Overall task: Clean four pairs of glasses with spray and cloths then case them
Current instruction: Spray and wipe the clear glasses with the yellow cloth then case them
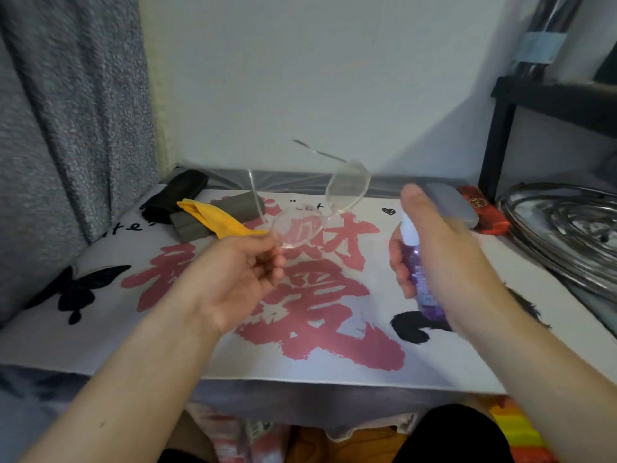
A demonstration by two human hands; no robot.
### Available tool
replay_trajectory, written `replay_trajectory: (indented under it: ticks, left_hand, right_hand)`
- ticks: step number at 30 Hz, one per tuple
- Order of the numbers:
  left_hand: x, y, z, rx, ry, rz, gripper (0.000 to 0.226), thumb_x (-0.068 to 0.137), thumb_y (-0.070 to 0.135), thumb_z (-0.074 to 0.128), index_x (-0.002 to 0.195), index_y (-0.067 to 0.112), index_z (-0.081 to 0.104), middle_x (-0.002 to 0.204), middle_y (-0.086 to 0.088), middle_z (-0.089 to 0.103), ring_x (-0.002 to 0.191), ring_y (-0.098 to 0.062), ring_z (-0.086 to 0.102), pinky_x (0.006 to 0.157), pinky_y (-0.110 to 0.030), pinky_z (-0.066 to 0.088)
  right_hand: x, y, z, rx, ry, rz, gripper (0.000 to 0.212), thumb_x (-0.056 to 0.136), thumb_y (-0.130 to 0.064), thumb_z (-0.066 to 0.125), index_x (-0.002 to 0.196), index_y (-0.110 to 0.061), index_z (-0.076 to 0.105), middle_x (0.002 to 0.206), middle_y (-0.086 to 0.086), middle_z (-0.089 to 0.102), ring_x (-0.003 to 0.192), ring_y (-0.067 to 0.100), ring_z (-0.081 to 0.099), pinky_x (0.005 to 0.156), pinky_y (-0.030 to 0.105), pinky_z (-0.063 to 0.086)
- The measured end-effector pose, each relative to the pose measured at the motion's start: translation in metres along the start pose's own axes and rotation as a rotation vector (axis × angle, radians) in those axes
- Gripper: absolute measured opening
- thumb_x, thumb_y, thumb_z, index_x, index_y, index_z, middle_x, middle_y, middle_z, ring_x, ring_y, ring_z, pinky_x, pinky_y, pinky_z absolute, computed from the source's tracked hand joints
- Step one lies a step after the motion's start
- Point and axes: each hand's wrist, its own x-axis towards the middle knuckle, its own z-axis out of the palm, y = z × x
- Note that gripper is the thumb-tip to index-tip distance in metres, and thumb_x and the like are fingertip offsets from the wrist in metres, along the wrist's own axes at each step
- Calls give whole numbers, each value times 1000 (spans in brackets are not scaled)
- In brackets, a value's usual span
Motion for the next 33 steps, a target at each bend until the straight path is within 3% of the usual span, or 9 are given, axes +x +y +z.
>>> replay_trajectory:
  ticks: [3, 5, 9, 14, 16, 21, 23, 26, 33]
  left_hand:
    - [-11, 3, 1, -91, -39, -119, 16, 94, 2, 54, 108, 4, 62, 66, -6, 57, 57, -13, 53, 49, -20, 48]
    - [-15, 1, 1, -72, -28, -140, 23, 93, 2, 57, 115, 6, 64, 66, -5, 56, 55, -13, 53, 48, -20, 48]
    - [-24, -4, -8, -25, 4, -165, 16, 93, 2, 57, 107, 6, 65, 68, -6, 56, 54, -13, 54, 48, -21, 48]
    - [-52, -21, -25, 95, 6, -205, 9, 77, 6, 65, 85, 3, 63, 67, -7, 55, 54, -14, 53, 46, -21, 47]
    - [-57, -29, -27, 120, 32, -204, 4, 84, 5, 63, 87, 2, 64, 65, -7, 56, 52, -14, 54, 46, -21, 48]
    - [-58, -37, -25, 145, 73, -178, 10, 94, 2, 57, 90, 0, 66, 64, -7, 58, 50, -15, 57, 45, -22, 49]
    - [-58, -37, -24, 139, 75, -179, 10, 93, 2, 57, 90, 0, 66, 63, -7, 58, 49, -15, 57, 44, -23, 49]
    - [-58, -35, -24, 113, 78, -188, 10, 93, 2, 57, 89, 1, 66, 62, -6, 58, 50, -15, 57, 44, -23, 49]
    - [-58, -32, -29, 77, 61, -209, 8, 93, 3, 57, 95, 1, 64, 66, -6, 56, 53, -15, 56, 46, -22, 50]
  right_hand:
    - [-30, 12, 25, 9, 4, -35, 87, 87, -80, 25, 59, -3, 54, 53, 18, 55, 44, 16, 49, 55, 34, 44]
    - [-40, 23, 38, 11, 22, -77, 91, 87, -85, 25, 59, -3, 56, 51, 15, 54, 45, 16, 50, 57, 42, 47]
    - [-60, 37, 57, 3, 0, -58, 92, 80, -86, 21, 63, -3, 56, 55, 15, 55, 54, 30, 55, 66, 52, 51]
    - [-89, 49, 65, 98, -107, 118, 92, 87, -84, 30, 64, 2, 54, 48, 11, 47, 45, 19, 47, 71, 40, 46]
    - [-92, 53, 66, 137, -115, 149, 89, 87, -81, 33, 63, 2, 51, 48, 9, 45, 43, 18, 44, 64, 36, 44]
    - [-97, 54, 68, 117, -121, 50, 82, 86, -75, 30, 60, -1, 51, 46, 8, 44, 44, 17, 44, 62, 42, 42]
    - [-99, 56, 68, 83, -107, 9, 81, 87, -76, 29, 59, -3, 49, 47, 11, 43, 45, 21, 44, 61, 48, 46]
    - [-100, 58, 68, 55, -57, -1, 76, 84, -71, 29, 60, -1, 47, 51, 20, 42, 55, 40, 48, 63, 58, 49]
    - [-93, 69, 51, 6, 134, 24, 93, 77, -89, 19, 60, -3, 50, 53, 18, 49, 60, 39, 53, 65, 56, 49]
